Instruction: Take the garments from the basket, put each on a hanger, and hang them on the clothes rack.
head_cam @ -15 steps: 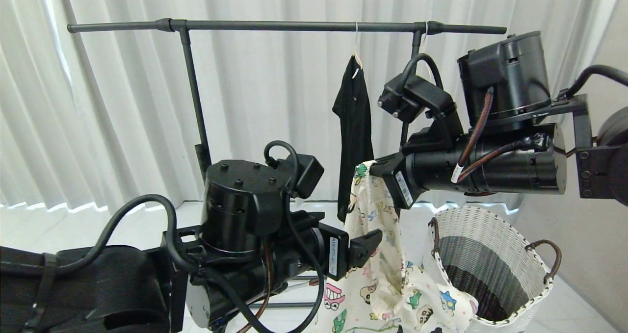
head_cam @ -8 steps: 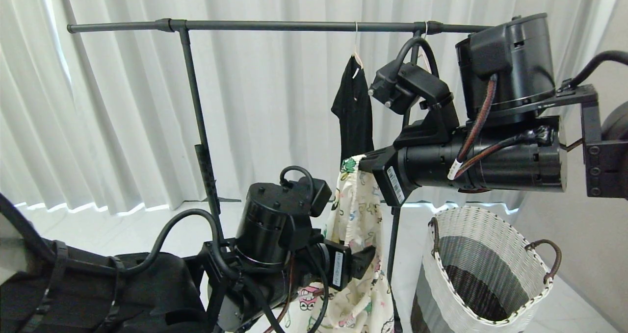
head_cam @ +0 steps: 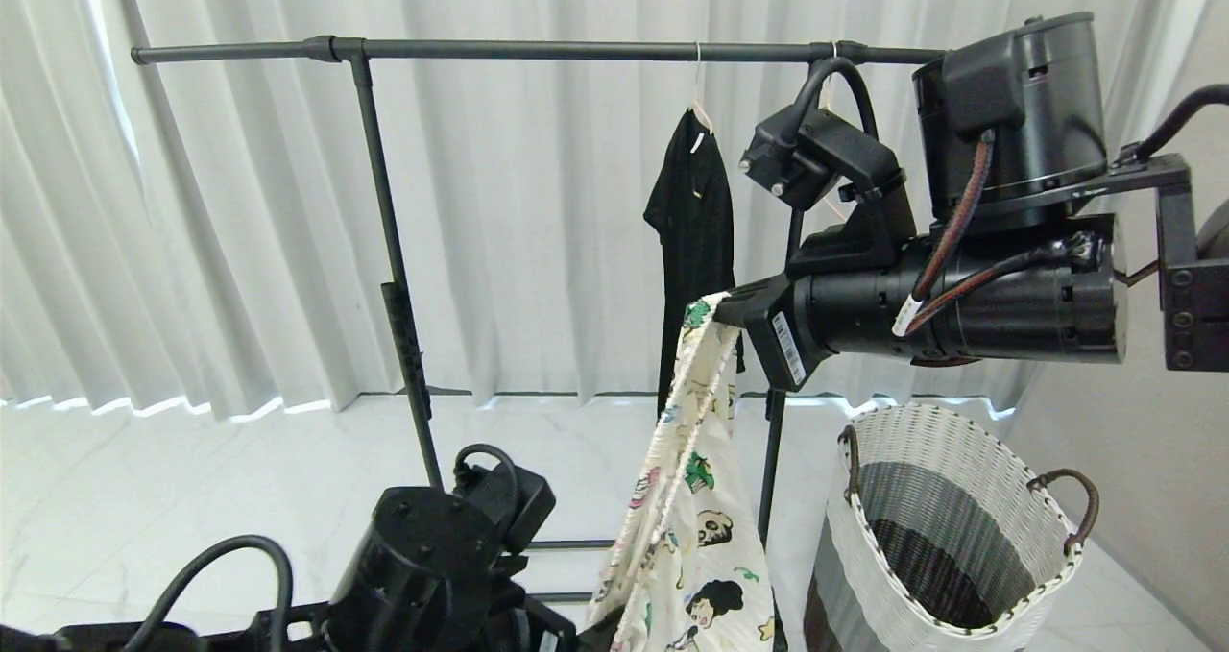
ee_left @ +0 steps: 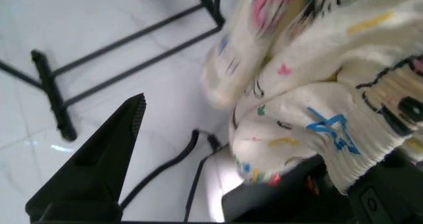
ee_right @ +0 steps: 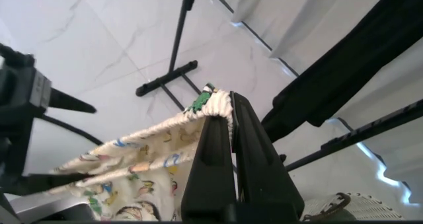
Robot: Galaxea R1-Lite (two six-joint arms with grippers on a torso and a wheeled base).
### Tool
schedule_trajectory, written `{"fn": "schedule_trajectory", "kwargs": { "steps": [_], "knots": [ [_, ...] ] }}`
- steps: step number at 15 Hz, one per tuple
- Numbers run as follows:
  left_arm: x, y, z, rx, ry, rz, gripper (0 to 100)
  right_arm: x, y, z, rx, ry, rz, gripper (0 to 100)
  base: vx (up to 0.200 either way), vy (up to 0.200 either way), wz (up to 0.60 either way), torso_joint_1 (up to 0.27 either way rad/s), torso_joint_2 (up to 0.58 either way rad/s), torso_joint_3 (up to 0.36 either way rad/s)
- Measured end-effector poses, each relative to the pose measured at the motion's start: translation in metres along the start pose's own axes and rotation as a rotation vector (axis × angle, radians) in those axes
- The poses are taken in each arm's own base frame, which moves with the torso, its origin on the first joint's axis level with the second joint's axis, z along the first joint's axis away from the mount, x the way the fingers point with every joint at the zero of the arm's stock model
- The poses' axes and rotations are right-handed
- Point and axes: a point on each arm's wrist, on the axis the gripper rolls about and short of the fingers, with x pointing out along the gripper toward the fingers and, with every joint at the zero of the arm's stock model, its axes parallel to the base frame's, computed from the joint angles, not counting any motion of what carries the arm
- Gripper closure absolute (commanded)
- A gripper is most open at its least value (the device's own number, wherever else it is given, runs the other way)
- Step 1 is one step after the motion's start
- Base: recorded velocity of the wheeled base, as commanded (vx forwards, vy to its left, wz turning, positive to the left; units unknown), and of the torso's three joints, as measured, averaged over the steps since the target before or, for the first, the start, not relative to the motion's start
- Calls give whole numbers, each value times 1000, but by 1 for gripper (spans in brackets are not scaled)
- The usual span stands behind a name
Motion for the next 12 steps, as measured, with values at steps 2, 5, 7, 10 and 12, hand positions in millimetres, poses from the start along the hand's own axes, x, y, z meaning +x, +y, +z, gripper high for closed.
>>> {"fn": "schedule_trajectory", "kwargs": {
  "steps": [2, 5, 7, 10, 12],
  "knots": [
    [-10, 7, -12, -4, 18, 16, 0, -3, 0, 1, 0, -1, 2, 100, 0, 0, 0, 0, 0, 0],
    [-18, 8, -7, -12, -20, 0, 0, -9, 0, -1, -1, 9, 2, 100, 0, 0, 0, 0, 0, 0],
    [-26, 7, 0, -17, -68, -30, 0, -11, -1, -6, 1, 26, -3, 100, 0, 0, 0, 0, 0, 0],
    [-43, 9, 8, -30, -145, -43, 0, -14, -1, -11, 1, 42, -5, 100, 0, 0, 0, 0, 0, 0],
    [-52, 12, 7, -33, -172, -41, 0, -15, -1, -10, 0, 38, -3, 100, 0, 0, 0, 0, 0, 0]
  ]
}}
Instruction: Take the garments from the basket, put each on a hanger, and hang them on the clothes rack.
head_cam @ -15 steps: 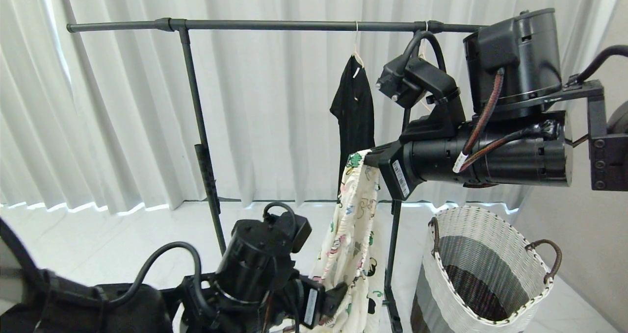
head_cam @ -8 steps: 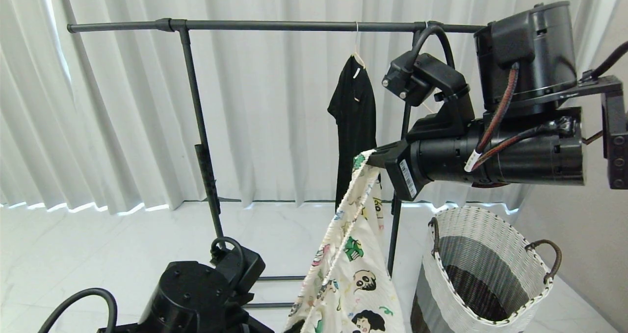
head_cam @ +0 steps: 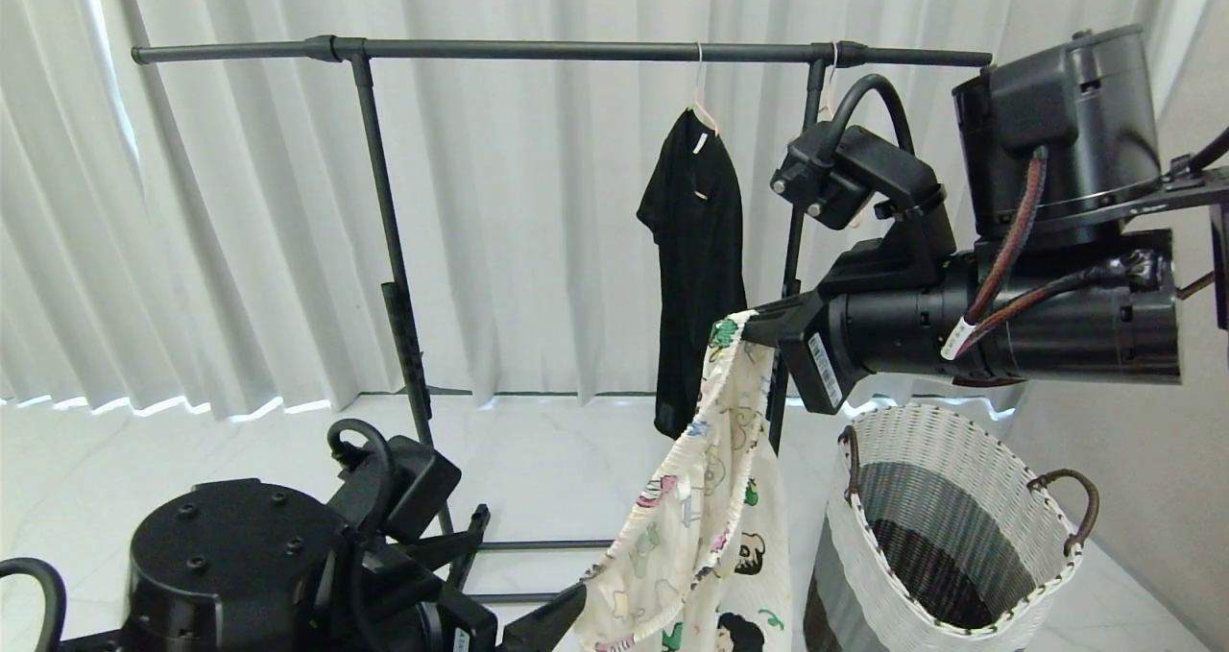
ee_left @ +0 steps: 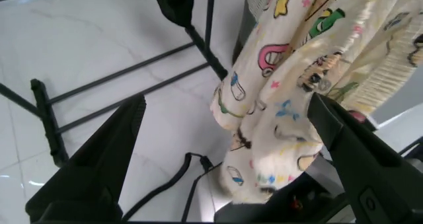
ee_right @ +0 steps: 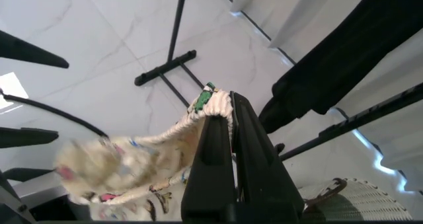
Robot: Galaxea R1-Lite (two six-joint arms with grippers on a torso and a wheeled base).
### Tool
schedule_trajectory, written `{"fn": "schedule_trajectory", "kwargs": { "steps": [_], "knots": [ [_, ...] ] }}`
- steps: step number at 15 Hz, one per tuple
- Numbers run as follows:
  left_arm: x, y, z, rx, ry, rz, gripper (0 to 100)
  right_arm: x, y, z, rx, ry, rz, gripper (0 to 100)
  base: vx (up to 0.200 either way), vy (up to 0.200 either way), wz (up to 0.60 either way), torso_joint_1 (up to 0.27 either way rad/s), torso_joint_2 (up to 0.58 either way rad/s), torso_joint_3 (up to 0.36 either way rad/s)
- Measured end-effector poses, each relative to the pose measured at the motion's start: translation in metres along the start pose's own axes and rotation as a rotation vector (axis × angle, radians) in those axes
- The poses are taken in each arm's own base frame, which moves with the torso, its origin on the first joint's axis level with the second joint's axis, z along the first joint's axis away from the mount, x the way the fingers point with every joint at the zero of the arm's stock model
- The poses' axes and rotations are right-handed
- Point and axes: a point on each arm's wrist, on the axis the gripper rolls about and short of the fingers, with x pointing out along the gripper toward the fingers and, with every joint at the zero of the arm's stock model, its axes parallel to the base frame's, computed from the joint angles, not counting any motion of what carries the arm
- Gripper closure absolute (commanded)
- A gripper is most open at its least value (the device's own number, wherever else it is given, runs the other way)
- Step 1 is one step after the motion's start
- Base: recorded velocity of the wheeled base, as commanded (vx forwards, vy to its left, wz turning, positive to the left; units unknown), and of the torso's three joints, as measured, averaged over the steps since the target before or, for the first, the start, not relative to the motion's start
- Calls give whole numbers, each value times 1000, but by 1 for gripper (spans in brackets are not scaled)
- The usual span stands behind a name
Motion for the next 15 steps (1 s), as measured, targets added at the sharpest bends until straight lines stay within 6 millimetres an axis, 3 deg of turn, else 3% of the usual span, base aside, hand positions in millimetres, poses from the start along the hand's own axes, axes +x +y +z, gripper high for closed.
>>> {"fn": "schedule_trajectory", "kwargs": {
  "steps": [5, 10, 15],
  "knots": [
    [4, 1, -7, 32, 42, -14, 0, -3, 10, 4, -14, -17, 32, 100, 0, 0, 0, 0, 0, 0],
    [4, -19, 15, 59, 1, -258, 0, -3, 13, 5, -17, -21, 36, 100, 0, 0, 0, 0, 0, 0],
    [16, -28, 29, 64, -17, -279, 0, -3, 14, 6, -19, -26, 39, 100, 0, 0, 0, 0, 0, 0]
  ]
}}
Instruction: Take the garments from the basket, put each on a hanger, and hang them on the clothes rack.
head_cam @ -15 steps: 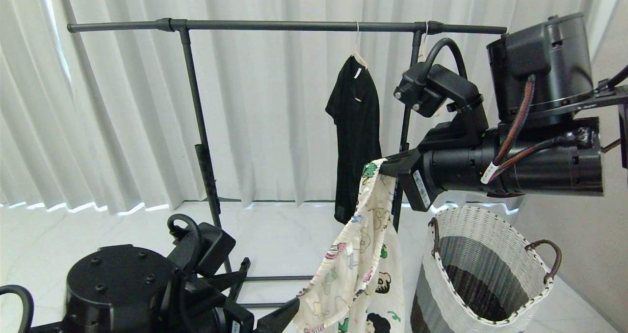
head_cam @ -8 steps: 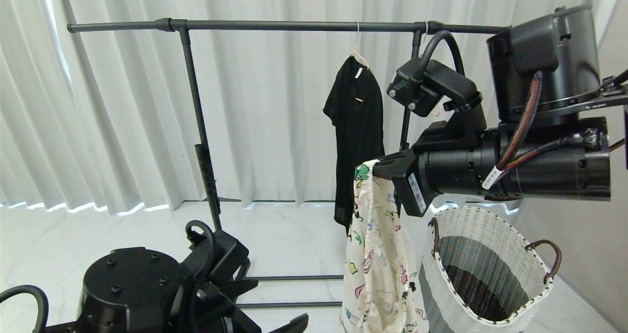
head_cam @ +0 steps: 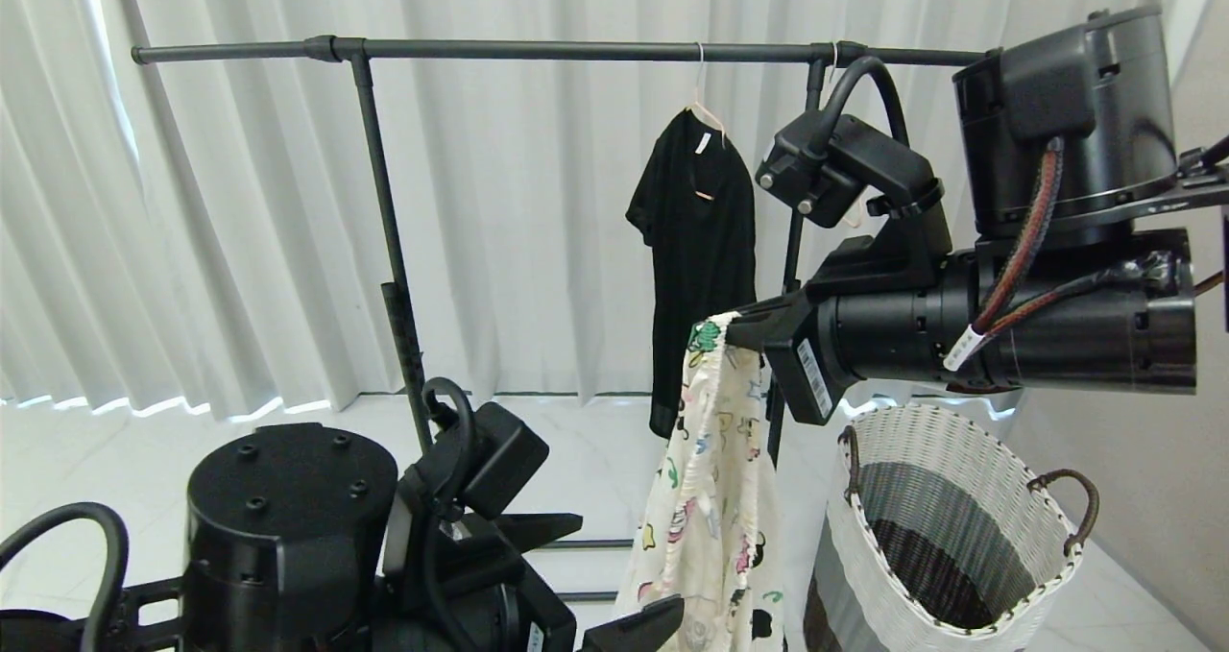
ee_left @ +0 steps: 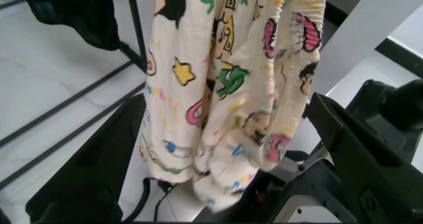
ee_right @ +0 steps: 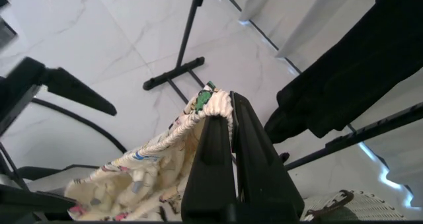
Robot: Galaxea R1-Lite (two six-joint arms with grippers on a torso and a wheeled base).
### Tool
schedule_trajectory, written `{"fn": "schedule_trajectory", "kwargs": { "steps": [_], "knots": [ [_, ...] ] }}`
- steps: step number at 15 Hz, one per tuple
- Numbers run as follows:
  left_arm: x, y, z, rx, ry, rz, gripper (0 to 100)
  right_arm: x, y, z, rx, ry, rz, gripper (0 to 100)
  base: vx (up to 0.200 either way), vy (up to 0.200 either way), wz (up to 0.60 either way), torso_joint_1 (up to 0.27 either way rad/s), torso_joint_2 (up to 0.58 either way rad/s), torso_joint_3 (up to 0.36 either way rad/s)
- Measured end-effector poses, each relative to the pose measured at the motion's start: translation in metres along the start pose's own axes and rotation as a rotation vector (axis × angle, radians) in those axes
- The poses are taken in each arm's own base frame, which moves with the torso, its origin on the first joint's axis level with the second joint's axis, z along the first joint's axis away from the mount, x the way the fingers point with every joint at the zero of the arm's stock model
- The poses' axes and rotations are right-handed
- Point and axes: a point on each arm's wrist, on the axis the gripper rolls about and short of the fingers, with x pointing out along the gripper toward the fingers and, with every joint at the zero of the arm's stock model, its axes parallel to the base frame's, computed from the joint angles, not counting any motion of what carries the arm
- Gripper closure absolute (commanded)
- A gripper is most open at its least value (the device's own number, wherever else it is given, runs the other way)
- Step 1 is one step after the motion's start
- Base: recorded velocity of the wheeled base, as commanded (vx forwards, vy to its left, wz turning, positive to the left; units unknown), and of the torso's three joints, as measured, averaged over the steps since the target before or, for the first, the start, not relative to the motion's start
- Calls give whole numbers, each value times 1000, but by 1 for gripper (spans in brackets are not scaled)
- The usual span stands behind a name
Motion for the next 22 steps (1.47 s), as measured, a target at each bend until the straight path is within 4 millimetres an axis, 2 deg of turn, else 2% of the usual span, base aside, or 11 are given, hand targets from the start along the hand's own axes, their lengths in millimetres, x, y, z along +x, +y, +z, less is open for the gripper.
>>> {"fn": "schedule_trajectory", "kwargs": {
  "steps": [3, 6, 11, 13, 14, 19, 22],
  "knots": [
    [11, 3, -6, -6, 42, 35, 0, -3, 4, 2, -5, -11, 11, 100, 0, 0, 0, 0, 0, 0],
    [24, 13, -22, -23, 121, 121, 0, -8, 10, 5, -14, -23, 31, 100, 0, 0, 0, 0, 0, 0],
    [35, 23, -47, -36, 233, 200, 0, -15, 10, 8, -14, -37, 32, 100, 0, 0, 0, 0, 0, 0],
    [37, 25, -51, -36, 252, 213, 0, -17, 7, 5, -10, -30, 19, 100, 0, 0, 0, 0, 0, 0],
    [37, 25, -51, -35, 251, 214, 100, -17, 4, 2, -6, -22, 4, 100, 0, 0, 0, 0, 0, 0],
    [25, 24, -51, 5, 223, 265, 100, -18, -7, -9, 9, 14, -48, 100, 0, 0, 0, 0, 0, 0],
    [7, 22, -42, 74, 189, 302, 100, -22, -22, -32, 38, 100, -110, 100, 0, 0, 0, 0, 0, 0]
  ]
}}
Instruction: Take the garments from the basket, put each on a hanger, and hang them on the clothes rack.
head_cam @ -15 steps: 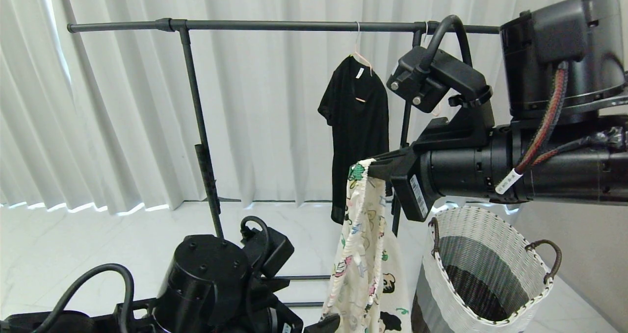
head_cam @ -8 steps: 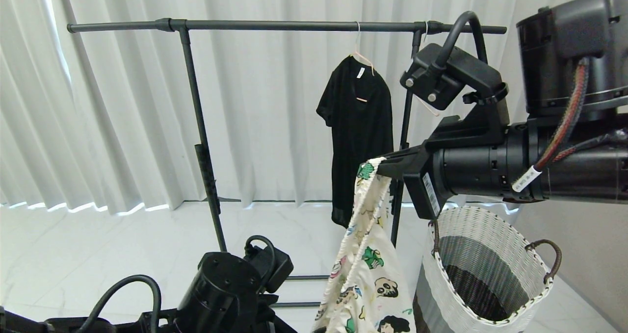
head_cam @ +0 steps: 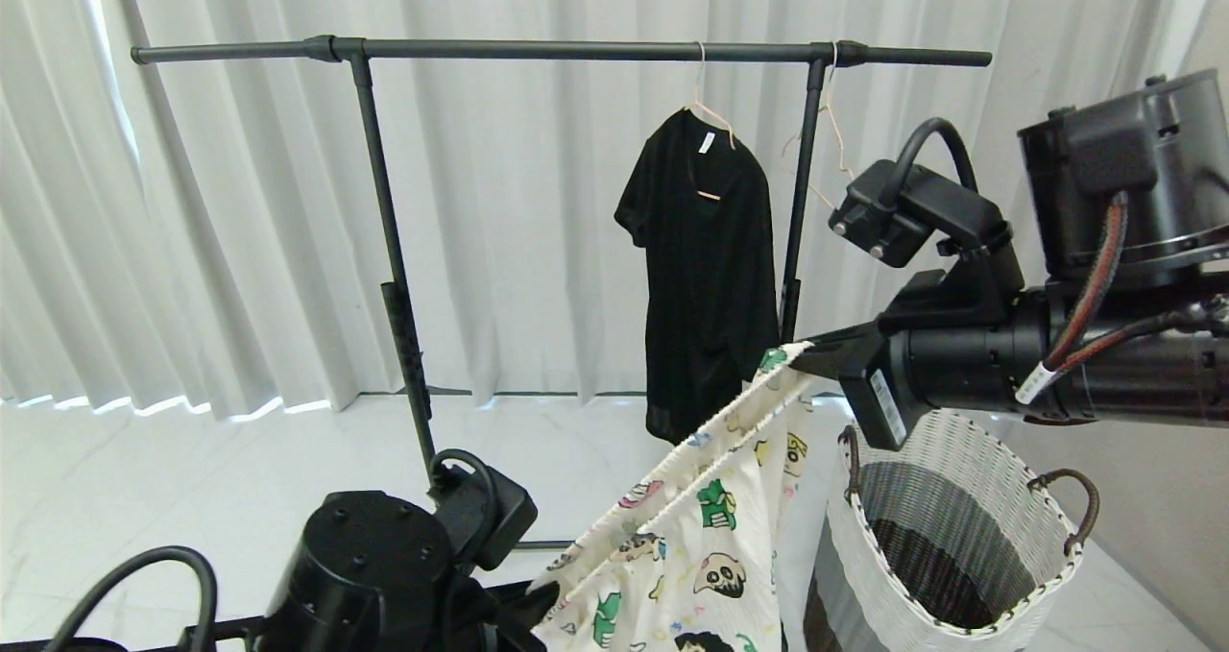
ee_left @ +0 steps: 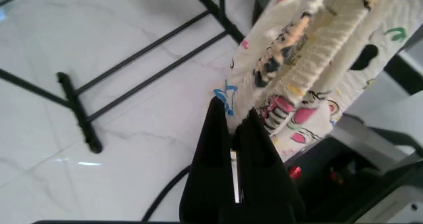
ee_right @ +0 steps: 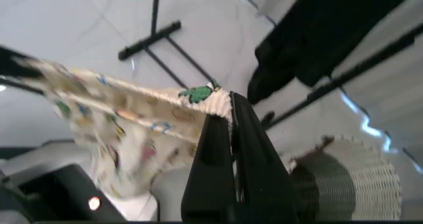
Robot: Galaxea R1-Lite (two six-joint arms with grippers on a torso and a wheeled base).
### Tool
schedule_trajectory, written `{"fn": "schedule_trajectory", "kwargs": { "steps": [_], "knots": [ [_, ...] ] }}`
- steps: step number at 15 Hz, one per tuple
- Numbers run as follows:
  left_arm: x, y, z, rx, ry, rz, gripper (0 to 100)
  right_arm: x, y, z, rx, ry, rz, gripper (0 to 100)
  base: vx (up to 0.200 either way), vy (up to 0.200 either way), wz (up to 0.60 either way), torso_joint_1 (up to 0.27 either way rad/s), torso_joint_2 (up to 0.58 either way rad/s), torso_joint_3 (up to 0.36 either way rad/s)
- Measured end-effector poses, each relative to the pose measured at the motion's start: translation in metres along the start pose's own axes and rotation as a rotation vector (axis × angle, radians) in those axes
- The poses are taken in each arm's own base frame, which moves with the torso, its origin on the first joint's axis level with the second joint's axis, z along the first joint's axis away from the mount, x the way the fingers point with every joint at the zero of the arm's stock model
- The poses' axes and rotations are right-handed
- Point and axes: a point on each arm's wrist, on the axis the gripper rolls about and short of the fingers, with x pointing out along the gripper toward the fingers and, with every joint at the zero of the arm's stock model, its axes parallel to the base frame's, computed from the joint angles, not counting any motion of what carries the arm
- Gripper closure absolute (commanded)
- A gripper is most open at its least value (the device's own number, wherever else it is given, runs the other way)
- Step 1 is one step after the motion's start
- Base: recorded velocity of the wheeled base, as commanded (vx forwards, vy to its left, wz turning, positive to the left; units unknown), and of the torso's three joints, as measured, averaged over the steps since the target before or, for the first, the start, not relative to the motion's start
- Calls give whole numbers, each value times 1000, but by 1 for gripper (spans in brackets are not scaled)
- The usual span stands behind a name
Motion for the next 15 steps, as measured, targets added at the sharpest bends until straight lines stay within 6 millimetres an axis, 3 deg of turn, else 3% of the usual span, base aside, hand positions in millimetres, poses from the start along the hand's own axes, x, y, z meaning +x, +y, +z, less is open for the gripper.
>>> {"fn": "schedule_trajectory", "kwargs": {
  "steps": [3, 6, 10, 12, 15],
  "knots": [
    [-29, 8, 18, 15, 95, -5, 100, -16, -11, -20, 23, 101, -30, 100, 0, 0, 0, 0, 0, 0],
    [-73, 13, 78, -10, 72, -76, 100, -44, -15, -25, 50, 151, -43, 100, 0, 0, 0, 0, 0, 0],
    [-135, 17, 160, -27, -96, -134, 100, -81, -30, 2, 85, 27, -110, 100, 0, 0, 0, 0, 0, 0],
    [-142, 19, 178, -29, -129, -123, 100, -99, -39, 24, 95, -53, -145, 100, 0, 0, 0, 0, 0, 0],
    [-145, 19, 184, -28, -149, -111, 100, -118, -45, 48, 99, -124, -167, 100, 0, 0, 0, 0, 0, 0]
  ]
}}
